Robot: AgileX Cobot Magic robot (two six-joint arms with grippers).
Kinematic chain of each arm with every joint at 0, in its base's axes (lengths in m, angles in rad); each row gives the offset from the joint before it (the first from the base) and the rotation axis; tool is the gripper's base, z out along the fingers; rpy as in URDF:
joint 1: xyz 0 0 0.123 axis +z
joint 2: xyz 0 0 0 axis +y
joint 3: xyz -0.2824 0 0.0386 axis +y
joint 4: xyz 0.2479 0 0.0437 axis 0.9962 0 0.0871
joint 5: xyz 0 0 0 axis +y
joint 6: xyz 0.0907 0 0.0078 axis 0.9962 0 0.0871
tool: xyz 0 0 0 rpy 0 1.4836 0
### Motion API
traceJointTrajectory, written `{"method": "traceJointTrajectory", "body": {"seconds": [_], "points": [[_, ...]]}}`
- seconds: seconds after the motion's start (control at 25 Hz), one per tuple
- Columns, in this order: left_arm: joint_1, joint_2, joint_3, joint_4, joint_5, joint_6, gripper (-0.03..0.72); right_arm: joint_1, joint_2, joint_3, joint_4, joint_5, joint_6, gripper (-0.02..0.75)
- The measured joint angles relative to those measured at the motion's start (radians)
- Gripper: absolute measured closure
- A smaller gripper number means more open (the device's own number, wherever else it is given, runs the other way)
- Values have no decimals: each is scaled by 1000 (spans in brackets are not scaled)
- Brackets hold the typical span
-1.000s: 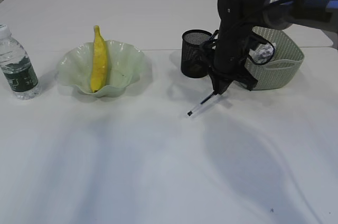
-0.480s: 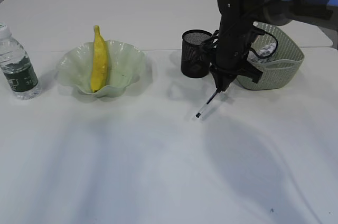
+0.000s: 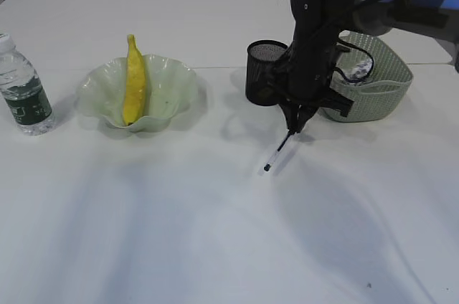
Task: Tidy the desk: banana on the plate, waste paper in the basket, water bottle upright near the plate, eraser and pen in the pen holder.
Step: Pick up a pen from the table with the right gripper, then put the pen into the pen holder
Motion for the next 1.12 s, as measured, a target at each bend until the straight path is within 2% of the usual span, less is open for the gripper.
{"method": "traceJointTrajectory", "body": {"seconds": [0.6,1.12], "points": [[0,0,0,0,0,0,160,43,0,-8,-79,3,-130,651],[0,0,0,0,3,0,160,43,0,-200,-165,9,-154,651]]}}
